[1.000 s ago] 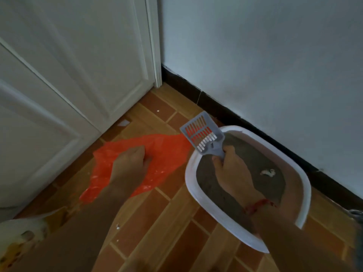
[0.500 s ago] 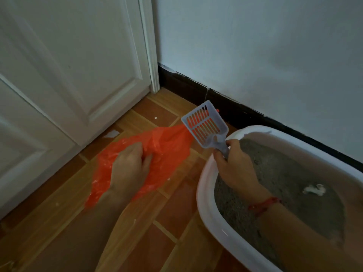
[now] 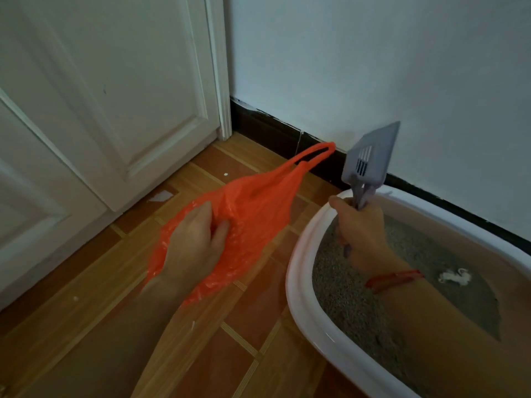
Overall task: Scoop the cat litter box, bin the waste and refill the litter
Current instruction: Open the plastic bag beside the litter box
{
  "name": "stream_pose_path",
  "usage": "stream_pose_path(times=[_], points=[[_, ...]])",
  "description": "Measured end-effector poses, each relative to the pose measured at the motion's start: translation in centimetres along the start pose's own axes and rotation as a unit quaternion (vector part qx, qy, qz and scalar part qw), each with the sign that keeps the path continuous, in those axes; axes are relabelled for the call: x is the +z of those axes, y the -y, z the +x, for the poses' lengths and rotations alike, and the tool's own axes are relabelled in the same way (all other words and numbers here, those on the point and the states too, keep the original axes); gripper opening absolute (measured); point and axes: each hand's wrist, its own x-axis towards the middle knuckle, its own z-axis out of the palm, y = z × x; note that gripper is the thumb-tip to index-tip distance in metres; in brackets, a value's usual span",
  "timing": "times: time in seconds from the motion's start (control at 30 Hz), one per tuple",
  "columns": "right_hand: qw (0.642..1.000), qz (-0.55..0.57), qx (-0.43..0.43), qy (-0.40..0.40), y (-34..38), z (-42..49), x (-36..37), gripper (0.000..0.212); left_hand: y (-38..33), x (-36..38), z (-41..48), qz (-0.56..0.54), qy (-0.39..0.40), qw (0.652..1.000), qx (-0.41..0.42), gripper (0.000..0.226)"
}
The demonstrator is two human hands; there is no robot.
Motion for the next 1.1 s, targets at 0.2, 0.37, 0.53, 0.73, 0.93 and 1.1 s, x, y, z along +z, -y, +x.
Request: stream_pose_path(times=[0.2, 0.37, 0.53, 0.73, 0.93, 1.1], points=[[0.982, 0.116, 0.041, 0.146, -0.4, -0.5, 1.6, 0.026, -2.9, -0.8, -0.3, -0.121, 0.062, 0.991, 0.004, 0.011], [0.954, 0.108, 0.033, 0.278, -0.3, -1.4, 3.1, 0.03, -3.3, -1.4, -0.6, -0.146, 0.134, 0.98, 0.015, 0.021], [0.958, 0.104, 0.011, 0.267, 0.0, -2.1, 4.3, 0.024, -3.4, -1.7, -1.1, -0.129, 0.213, 0.969, -0.008, 0.033], [0.992, -0.01, -0.002, 0.126, 0.2, -1.6, 4.2, 0.028, -3.1, -2.5, -0.7, -0.077, 0.142, 0.981, -0.104, 0.035], [0.999, 0.014, 0.03, 0.04, 0.5, -0.2, 0.3, 0.03, -0.3, -4.5, -0.9, -0.002, 0.046, 0.982, -0.184, 0.027], [0.996, -0.032, 0.012, 0.078, 0.2, -0.9, 0.2, 0.026, -1.2, -4.3, -0.6, 0.022, 0.093, 0.984, -0.149, 0.064]])
